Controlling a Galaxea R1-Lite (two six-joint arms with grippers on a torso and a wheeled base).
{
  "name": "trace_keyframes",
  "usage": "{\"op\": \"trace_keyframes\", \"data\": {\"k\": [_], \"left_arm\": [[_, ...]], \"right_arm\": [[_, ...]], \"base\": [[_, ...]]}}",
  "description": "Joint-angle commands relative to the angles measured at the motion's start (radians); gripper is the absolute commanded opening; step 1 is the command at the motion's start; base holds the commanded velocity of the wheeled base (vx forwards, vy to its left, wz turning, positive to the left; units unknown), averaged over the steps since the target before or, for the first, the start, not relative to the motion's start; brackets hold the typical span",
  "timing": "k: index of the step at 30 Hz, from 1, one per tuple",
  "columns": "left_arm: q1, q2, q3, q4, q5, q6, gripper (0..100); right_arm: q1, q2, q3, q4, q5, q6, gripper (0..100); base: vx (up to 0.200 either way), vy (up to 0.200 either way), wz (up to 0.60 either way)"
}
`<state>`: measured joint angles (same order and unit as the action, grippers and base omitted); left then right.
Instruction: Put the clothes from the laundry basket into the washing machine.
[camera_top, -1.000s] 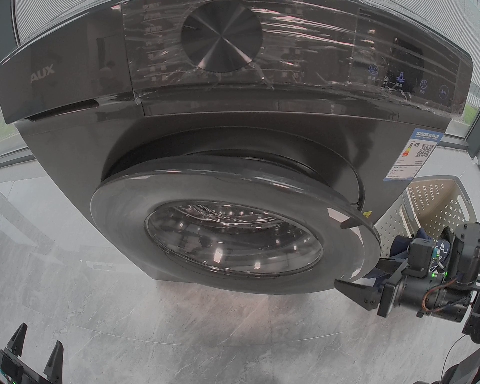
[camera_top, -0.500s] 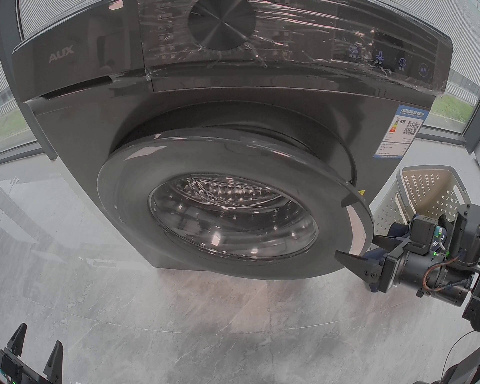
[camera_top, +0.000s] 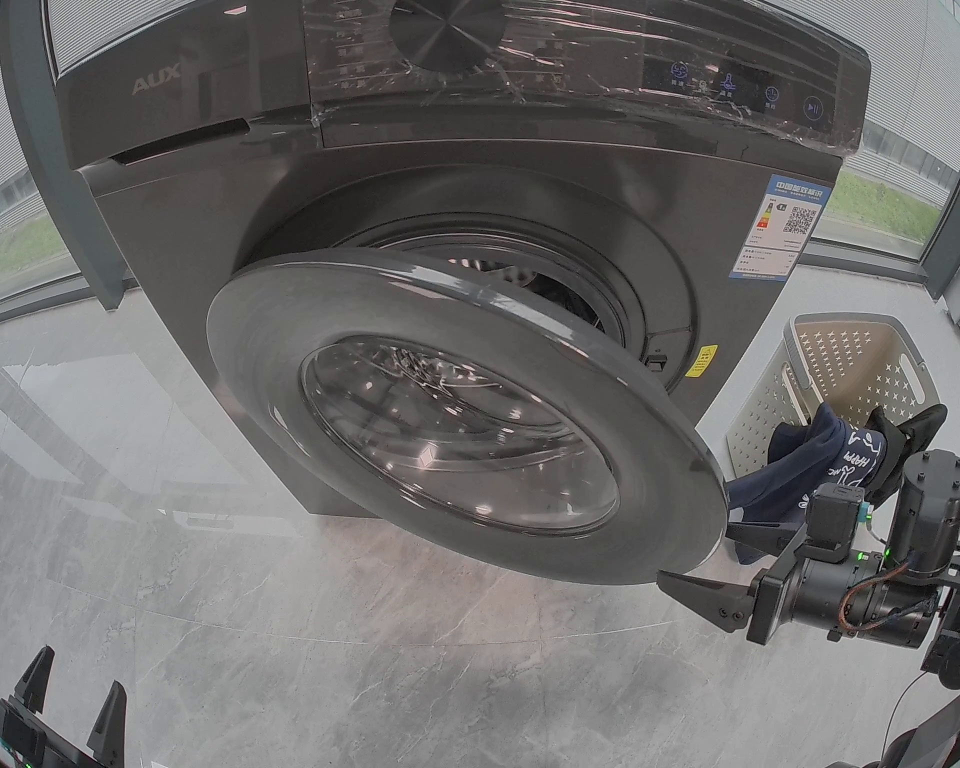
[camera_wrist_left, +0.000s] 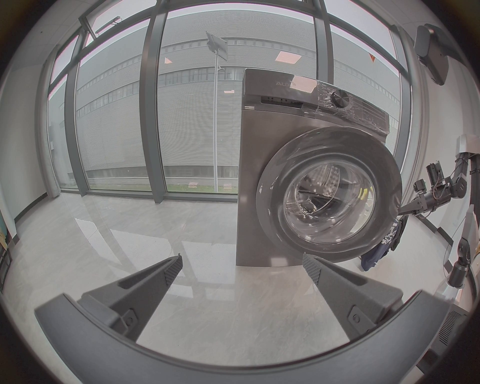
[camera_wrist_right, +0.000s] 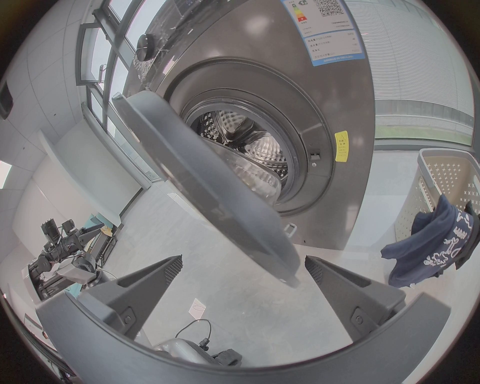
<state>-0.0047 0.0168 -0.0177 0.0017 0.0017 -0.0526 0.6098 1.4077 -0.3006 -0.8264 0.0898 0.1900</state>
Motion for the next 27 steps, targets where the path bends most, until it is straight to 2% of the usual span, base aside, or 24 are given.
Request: {"op": "trace_keyframes", "data": {"k": [1, 7, 12, 19, 27], "left_arm": [[0.0, -0.003, 0.016, 0.0, 0.0, 0.0, 100], [0.0, -0.005, 0.015, 0.0, 0.001, -0.001, 100], [0.0, -0.005, 0.015, 0.0, 0.001, -0.001, 100], [0.0, -0.005, 0.016, 0.0, 0.001, -0.001, 100], [0.0, -0.005, 0.015, 0.0, 0.0, -0.001, 100]], "right_arm": [[-0.004, -0.018, -0.009, -0.013, -0.01, 0.0, 100], [0.005, 0.077, -0.092, -0.014, -0.012, 0.0, 100], [0.027, 0.106, -0.094, -0.016, -0.012, 0.0, 100], [0.071, 0.083, -0.029, -0.014, -0.012, 0.005, 100], [0.036, 0.025, 0.101, 0.0, -0.013, -0.006, 100]], "base": [[0.0, 0.0, 0.0], [-0.2, 0.0, 0.0], [0.0, 0.0, 0.0], [0.0, 0.0, 0.0], [0.0, 0.0, 0.0]]}}
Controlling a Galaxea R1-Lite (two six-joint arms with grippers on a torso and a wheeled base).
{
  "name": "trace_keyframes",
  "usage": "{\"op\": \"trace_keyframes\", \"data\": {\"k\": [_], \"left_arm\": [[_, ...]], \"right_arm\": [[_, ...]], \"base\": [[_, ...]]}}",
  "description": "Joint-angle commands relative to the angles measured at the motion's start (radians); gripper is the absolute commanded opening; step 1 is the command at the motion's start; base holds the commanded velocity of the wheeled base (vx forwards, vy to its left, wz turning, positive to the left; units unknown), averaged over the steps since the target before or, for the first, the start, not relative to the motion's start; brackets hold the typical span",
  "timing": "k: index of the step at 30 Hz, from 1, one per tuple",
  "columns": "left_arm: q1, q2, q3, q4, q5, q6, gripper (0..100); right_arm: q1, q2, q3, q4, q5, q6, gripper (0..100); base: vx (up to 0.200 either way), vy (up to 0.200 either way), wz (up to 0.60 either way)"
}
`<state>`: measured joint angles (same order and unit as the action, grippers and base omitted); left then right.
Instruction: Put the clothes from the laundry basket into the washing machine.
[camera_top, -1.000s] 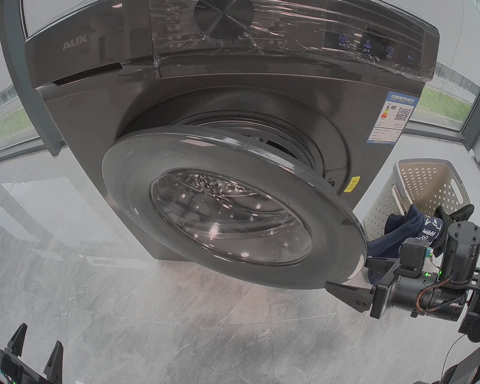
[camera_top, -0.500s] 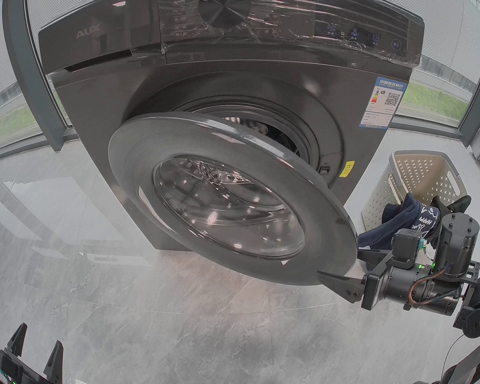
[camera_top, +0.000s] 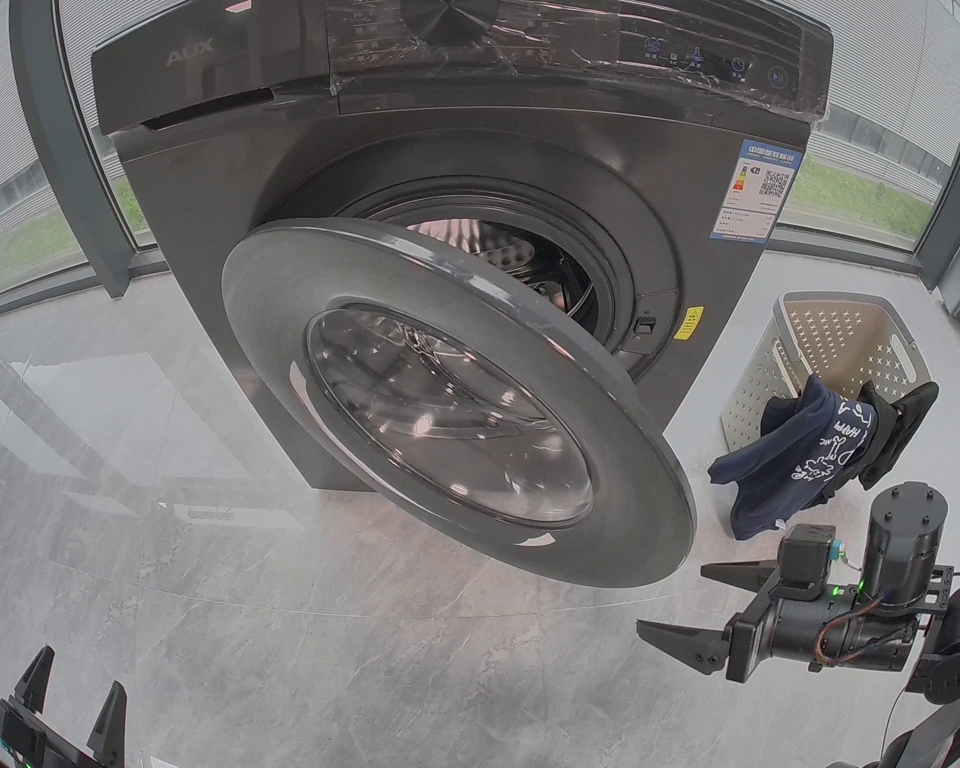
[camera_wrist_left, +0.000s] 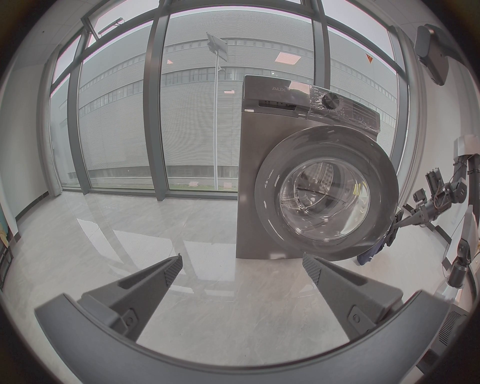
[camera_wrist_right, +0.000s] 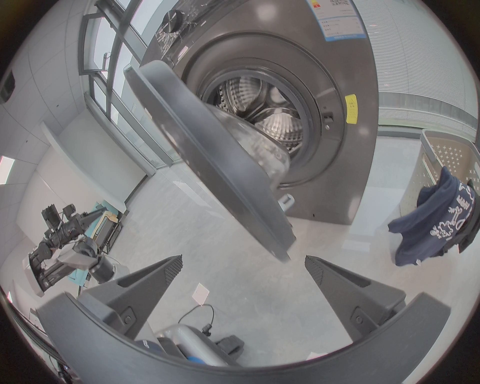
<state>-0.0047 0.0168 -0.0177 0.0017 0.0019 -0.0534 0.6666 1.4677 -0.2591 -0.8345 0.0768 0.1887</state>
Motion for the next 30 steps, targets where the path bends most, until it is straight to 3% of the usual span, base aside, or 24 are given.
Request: {"op": "trace_keyframes", "data": {"k": [1, 8, 13, 17, 20, 28, 30], "left_arm": [[0.0, -0.005, 0.015, 0.0, 0.001, 0.0, 100], [0.0, -0.005, 0.015, 0.0, 0.0, 0.0, 100], [0.0, -0.005, 0.016, 0.0, 0.001, 0.0, 100], [0.0, -0.005, 0.016, 0.0, 0.001, 0.0, 100], [0.0, -0.006, 0.016, 0.0, 0.001, 0.0, 100], [0.0, -0.006, 0.016, 0.0, 0.001, 0.0, 100], [0.0, -0.005, 0.015, 0.0, 0.001, 0.0, 100]], "right_arm": [[-0.061, -0.033, 0.086, 0.008, 0.0, -0.006, 100], [-0.282, 0.028, 0.04, -0.002, 0.011, -0.052, 100], [-0.334, 0.079, -0.074, 0.005, 0.008, -0.057, 100], [-0.323, 0.118, -0.146, 0.005, 0.001, -0.051, 100], [-0.262, 0.155, -0.175, 0.005, -0.002, -0.048, 100], [-0.16, 0.143, -0.101, -0.002, 0.001, -0.049, 100], [-0.093, 0.077, -0.028, 0.003, 0.009, -0.051, 100]], "base": [[0.0, 0.0, 0.0], [0.0, 0.0, 0.0], [0.0, 0.0, 0.0], [0.0, 0.0, 0.0], [0.0, 0.0, 0.0], [0.0, 0.0, 0.0], [0.0, 0.0, 0.0]]}}
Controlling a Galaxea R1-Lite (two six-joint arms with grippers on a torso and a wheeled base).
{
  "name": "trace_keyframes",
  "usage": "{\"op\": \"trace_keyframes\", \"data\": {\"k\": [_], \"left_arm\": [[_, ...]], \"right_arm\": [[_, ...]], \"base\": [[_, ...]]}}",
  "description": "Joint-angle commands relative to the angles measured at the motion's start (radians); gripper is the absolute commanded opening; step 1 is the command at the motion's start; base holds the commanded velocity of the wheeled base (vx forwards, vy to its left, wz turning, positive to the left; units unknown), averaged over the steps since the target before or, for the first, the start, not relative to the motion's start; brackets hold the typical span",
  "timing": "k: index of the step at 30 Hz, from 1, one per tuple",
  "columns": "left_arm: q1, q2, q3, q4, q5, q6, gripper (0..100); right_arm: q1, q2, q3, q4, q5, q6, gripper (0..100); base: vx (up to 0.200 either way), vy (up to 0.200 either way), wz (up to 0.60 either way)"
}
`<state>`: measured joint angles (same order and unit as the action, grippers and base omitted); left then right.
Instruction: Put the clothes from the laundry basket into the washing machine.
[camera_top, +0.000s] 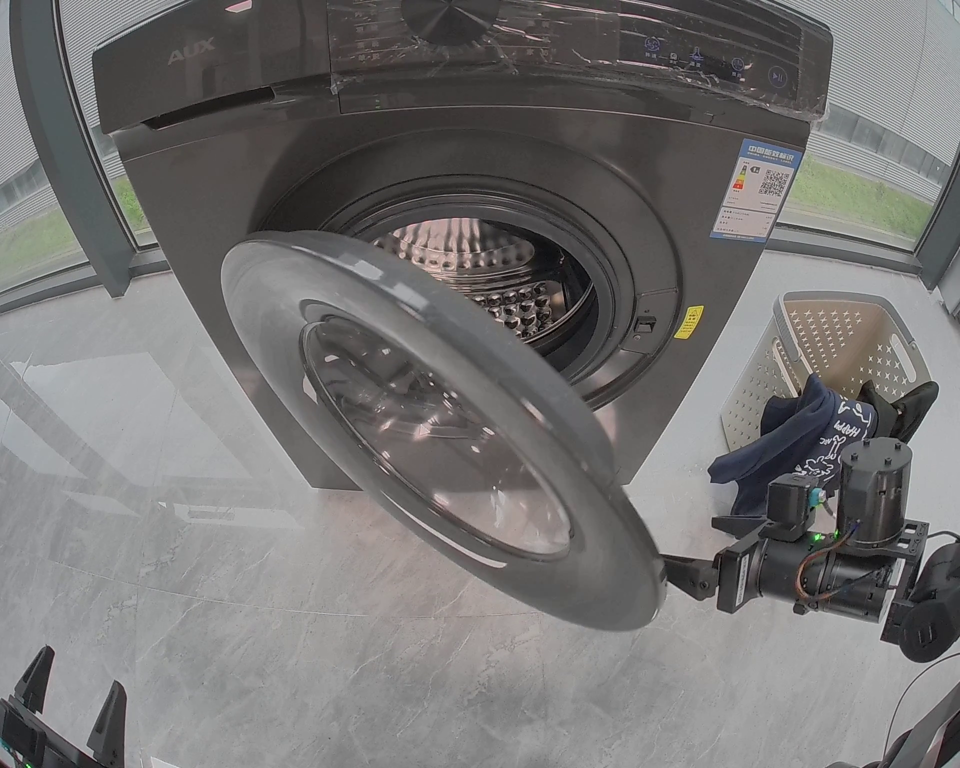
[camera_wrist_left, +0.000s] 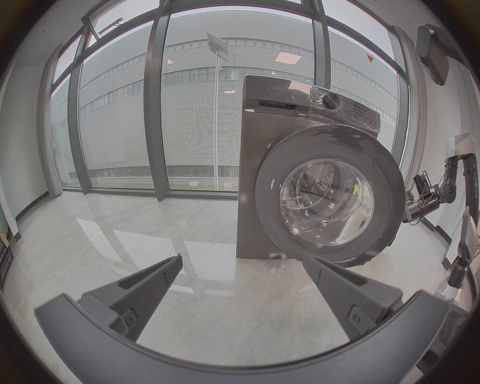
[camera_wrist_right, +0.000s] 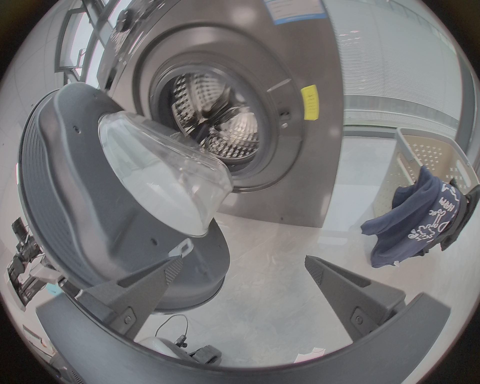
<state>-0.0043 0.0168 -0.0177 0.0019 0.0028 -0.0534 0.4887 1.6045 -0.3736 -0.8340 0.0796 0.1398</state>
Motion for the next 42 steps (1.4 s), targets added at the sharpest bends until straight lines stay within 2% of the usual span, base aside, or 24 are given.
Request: {"op": "trace_keyframes", "data": {"k": [1, 6, 9, 10, 11, 13, 17, 19, 23, 29, 35, 42], "left_arm": [[0.0, -0.005, 0.016, 0.0, 0.0, 0.0, 100], [0.0, -0.003, 0.016, 0.0, 0.0, 0.0, 100], [0.0, -0.003, 0.015, 0.0, 0.0, 0.0, 100], [0.0, -0.003, 0.016, 0.0, 0.0, 0.0, 100], [0.0, -0.003, 0.016, 0.0, -0.001, 0.0, 100], [0.0, -0.005, 0.015, 0.0, 0.0, 0.0, 100], [0.0, -0.003, 0.015, 0.0, 0.0, 0.0, 100], [0.0, -0.003, 0.015, 0.0, 0.0, 0.0, 100], [0.0, -0.003, 0.016, 0.0, 0.0, 0.0, 100], [0.0, -0.003, 0.015, 0.0, 0.0, 0.0, 100], [0.0, -0.003, 0.016, 0.0, -0.001, 0.0, 100], [0.0, -0.001, 0.016, 0.0, 0.0, 0.0, 100]], "right_arm": [[0.093, -0.077, 0.096, 0.009, 0.006, 0.0, 100], [0.077, -0.093, 0.085, 0.004, -0.003, 0.003, 100], [-0.007, -0.038, 0.015, 0.003, -0.021, 0.004, 100], [-0.012, -0.031, 0.009, 0.0, -0.024, 0.004, 100], [-0.015, 0.012, -0.041, -0.007, -0.046, 0.006, 100], [-0.01, 0.051, -0.097, -0.007, -0.077, 0.012, 100], [0.025, 0.153, -0.238, -0.004, -0.146, 0.069, 100], [0.048, 0.189, -0.298, 0.006, -0.155, 0.095, 100], [0.059, 0.269, -0.363, -0.007, -0.158, 0.098, 100], [0.119, 0.293, -0.367, -0.007, -0.153, 0.101, 100], [0.203, 0.273, -0.317, -0.01, -0.155, 0.107, 100], [0.195, 0.256, -0.318, -0.01, -0.156, 0.107, 100]], "base": [[0.0, 0.0, 0.0], [0.0, 0.0, 0.0], [0.0, 0.0, 0.0], [0.0, 0.0, 0.0], [0.0, 0.0, 0.0], [0.0, 0.0, 0.0], [0.0, 0.0, 0.0], [0.0, 0.0, 0.0], [0.0, 0.0, 0.0], [0.0, 0.0, 0.0], [0.0, 0.0, 0.0], [-0.057, 0.0, 0.0]]}}
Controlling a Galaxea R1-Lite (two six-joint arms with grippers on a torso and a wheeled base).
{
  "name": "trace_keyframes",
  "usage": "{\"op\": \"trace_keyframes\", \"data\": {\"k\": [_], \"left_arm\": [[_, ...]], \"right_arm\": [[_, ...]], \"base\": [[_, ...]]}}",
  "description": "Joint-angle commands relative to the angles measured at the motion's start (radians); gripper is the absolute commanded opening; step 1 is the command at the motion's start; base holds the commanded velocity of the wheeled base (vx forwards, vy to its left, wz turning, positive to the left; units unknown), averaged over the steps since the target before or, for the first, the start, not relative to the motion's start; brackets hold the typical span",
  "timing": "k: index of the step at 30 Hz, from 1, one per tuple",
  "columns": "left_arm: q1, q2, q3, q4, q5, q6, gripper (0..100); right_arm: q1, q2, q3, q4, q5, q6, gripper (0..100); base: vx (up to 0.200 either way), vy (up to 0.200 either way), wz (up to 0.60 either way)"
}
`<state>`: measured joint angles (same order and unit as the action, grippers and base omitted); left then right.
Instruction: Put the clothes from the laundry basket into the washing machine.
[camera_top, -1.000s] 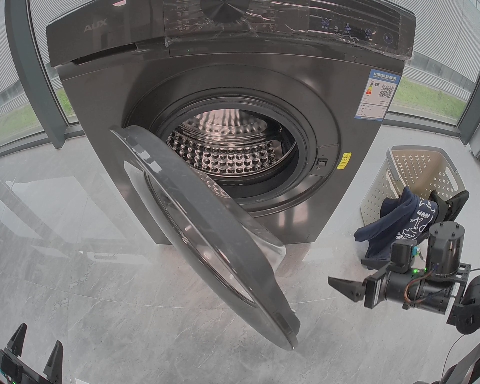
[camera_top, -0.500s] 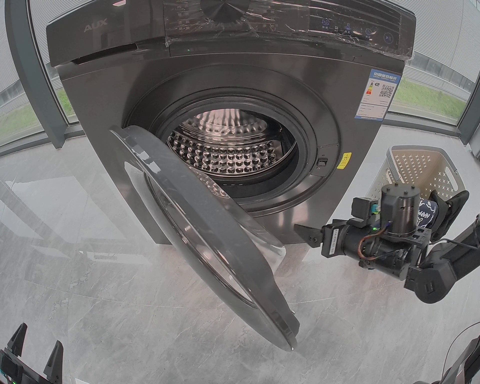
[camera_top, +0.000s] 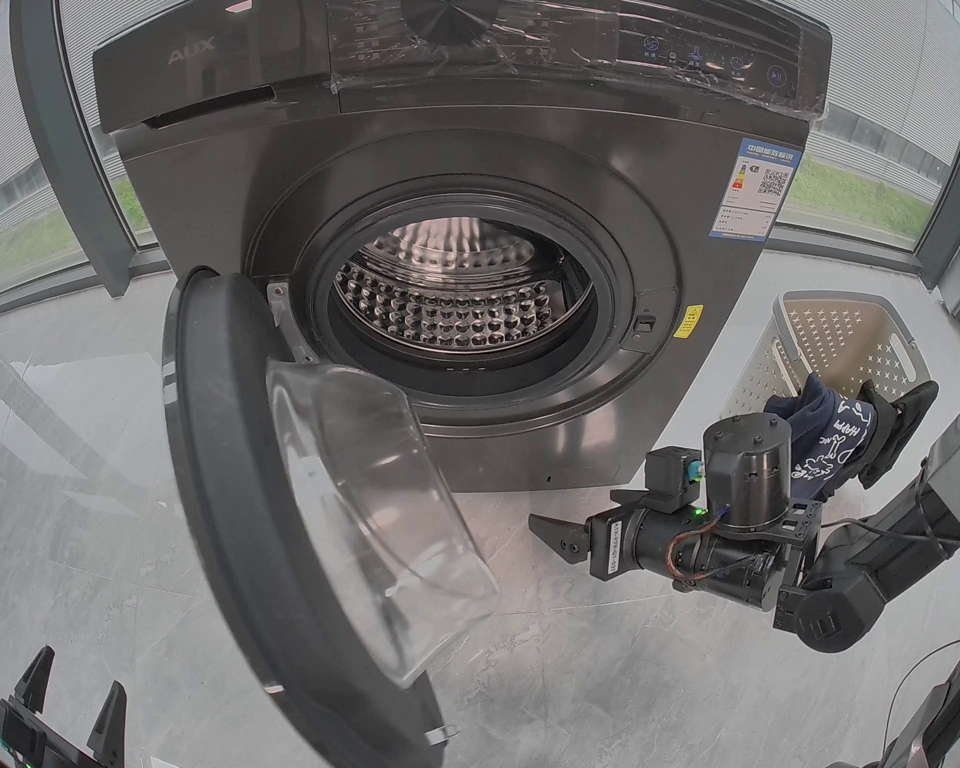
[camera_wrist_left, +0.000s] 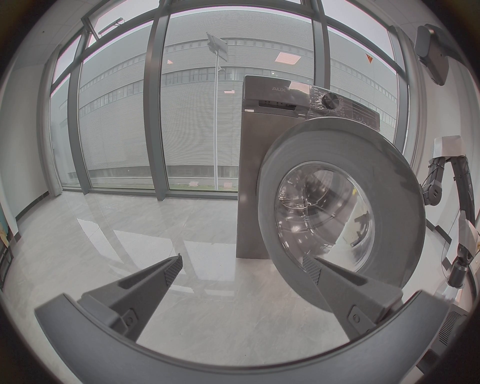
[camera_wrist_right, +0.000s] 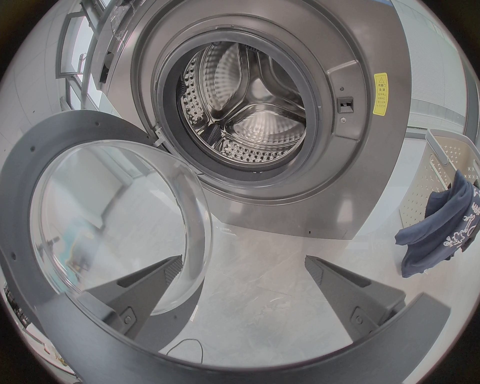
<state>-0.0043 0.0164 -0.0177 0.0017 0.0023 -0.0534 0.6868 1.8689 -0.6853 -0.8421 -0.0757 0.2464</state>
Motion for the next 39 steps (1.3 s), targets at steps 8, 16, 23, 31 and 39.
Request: {"op": "trace_keyframes", "data": {"k": [8, 16, 23, 31, 39], "left_arm": [[0.0, -0.003, 0.016, 0.0, 0.001, 0.0, 100], [0.0, -0.004, 0.015, 0.0, 0.001, 0.0, 100], [0.0, -0.004, 0.015, 0.0, 0.001, 0.0, 100], [0.0, -0.004, 0.016, 0.0, 0.001, 0.0, 100], [0.0, -0.004, 0.015, 0.0, -0.001, 0.0, 100]], "right_arm": [[0.01, 0.055, -0.074, -0.003, 0.001, 0.002, 100], [0.062, 0.148, -0.158, -0.003, 0.001, 0.008, 100], [0.123, 0.248, -0.24, -0.031, -0.001, 0.033, 100], [0.191, 0.3, -0.31, -0.038, -0.001, 0.034, 100], [0.208, 0.3, -0.344, -0.084, -0.002, 0.059, 100]], "base": [[-0.175, 0.0, 0.0], [0.0, 0.0, 0.0], [0.0, 0.0, 0.0], [0.0, 0.0, 0.0], [0.0, 0.0, 0.0]]}}
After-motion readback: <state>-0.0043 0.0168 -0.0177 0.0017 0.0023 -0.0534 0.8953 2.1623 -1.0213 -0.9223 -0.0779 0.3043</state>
